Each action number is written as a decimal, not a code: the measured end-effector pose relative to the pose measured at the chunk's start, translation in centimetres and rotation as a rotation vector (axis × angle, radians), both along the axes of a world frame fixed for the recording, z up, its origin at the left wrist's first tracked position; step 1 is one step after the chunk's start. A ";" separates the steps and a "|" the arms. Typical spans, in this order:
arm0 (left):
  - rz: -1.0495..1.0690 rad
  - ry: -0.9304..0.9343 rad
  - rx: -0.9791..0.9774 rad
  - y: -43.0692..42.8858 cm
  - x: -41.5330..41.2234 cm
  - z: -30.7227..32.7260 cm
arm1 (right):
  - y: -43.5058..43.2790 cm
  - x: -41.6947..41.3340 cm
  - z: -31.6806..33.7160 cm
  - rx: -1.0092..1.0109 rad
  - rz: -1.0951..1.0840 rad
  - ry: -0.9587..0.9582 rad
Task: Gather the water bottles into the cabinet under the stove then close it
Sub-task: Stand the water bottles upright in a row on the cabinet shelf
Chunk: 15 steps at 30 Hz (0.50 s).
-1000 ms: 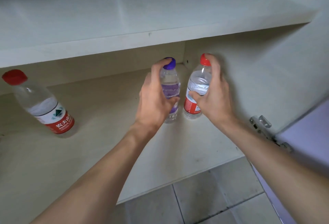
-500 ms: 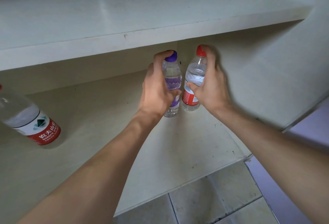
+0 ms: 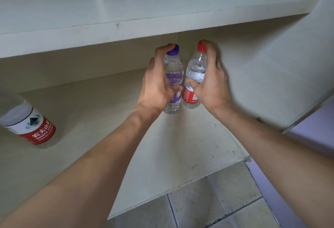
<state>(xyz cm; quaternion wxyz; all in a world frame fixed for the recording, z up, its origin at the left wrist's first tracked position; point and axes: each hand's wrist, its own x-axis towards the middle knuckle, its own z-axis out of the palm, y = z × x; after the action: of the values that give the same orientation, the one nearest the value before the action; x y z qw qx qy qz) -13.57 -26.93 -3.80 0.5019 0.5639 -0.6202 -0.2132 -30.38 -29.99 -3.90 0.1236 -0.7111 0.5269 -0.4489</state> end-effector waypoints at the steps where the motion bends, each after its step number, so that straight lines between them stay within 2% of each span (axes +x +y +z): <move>1: 0.002 0.000 0.006 0.0 0.0 0.0 | 0.1 0.0 0.0 -0.001 0.000 -0.001; 10: -0.015 0.000 0.046 1.3 -0.3 -0.2 | 0.9 0.0 0.5 0.055 0.009 0.000; 15: 0.032 -0.220 0.089 5.0 1.2 0.2 | 3.1 -0.5 0.2 0.076 -0.050 0.100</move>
<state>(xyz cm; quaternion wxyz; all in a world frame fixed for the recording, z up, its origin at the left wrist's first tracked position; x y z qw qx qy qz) -12.32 -21.94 -3.57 0.4086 0.6152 -0.6526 -0.1692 -30.87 -26.85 -3.70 0.1126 -0.7140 0.5668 -0.3953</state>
